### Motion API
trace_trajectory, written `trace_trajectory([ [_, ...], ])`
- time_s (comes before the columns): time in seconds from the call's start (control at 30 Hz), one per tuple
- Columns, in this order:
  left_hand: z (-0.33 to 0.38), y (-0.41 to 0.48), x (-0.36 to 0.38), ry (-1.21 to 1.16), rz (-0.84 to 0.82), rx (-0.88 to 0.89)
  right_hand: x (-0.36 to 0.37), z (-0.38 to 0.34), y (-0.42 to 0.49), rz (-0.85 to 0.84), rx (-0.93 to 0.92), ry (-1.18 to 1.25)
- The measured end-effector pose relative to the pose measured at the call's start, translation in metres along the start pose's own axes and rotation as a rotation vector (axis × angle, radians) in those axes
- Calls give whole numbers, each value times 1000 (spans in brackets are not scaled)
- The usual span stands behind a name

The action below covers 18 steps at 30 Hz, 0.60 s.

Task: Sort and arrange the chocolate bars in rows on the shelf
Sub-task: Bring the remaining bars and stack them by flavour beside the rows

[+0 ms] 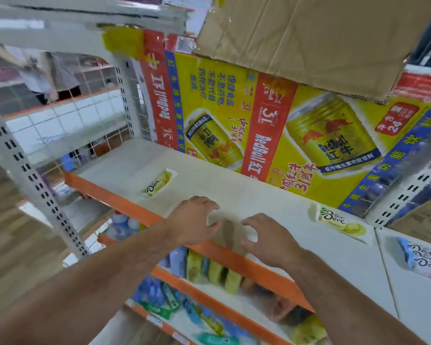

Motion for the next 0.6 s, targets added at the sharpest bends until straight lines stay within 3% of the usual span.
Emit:
trace_trajectory([
  [0.37, -193, 24, -56, 12, 2, -122, 40, -139, 161, -15, -125, -18],
  [0.6, -264, 34, -74, -41, -26, -146, 57, -178, 219, -106, -211, -124],
])
Point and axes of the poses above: each hand's wrist, its own y-axis towards the middle knuckle, its own x-axis out of the palm, z = x × y, the point moved 3 cm from there along y, towards the middle knuckle, and after that the axes turned 1 degree about -x, right-handed, at the moved point
